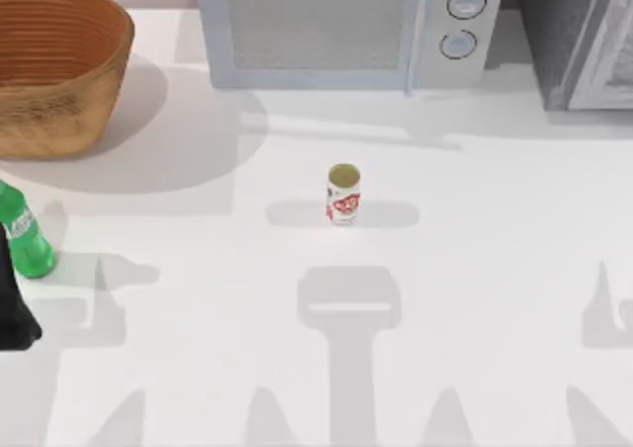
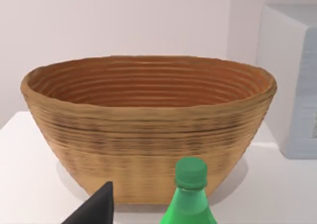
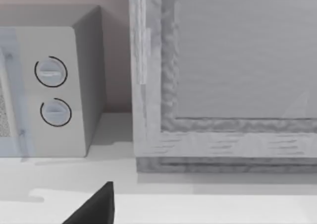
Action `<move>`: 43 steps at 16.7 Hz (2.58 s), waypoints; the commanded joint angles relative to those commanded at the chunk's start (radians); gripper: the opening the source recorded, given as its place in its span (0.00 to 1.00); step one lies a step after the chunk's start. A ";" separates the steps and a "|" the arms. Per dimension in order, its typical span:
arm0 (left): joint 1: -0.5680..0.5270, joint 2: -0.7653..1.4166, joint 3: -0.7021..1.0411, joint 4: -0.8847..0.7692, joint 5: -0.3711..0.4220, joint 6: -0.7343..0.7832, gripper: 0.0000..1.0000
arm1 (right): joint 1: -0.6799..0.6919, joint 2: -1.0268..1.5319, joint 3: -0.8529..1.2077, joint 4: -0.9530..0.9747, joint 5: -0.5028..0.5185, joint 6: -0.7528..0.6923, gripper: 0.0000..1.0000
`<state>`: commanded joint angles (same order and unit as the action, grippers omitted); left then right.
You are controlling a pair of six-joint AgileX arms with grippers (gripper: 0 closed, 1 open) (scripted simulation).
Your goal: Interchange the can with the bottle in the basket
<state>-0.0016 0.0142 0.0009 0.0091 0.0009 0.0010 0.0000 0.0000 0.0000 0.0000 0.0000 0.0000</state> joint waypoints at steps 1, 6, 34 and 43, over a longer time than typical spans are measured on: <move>0.004 0.021 -0.002 0.015 -0.001 0.000 1.00 | 0.000 0.000 0.000 0.000 0.000 0.000 1.00; 0.028 0.262 -0.006 0.206 0.009 0.006 1.00 | 0.000 0.000 0.000 0.000 0.000 0.000 1.00; 0.089 1.611 0.049 1.268 0.113 0.046 1.00 | 0.000 0.000 0.000 0.000 0.000 0.000 1.00; 0.062 1.877 0.235 1.343 0.091 0.039 1.00 | 0.000 0.000 0.000 0.000 0.000 0.000 1.00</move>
<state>0.0606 1.8910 0.2360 1.3521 0.0924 0.0397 0.0000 0.0000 0.0000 0.0000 0.0000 0.0000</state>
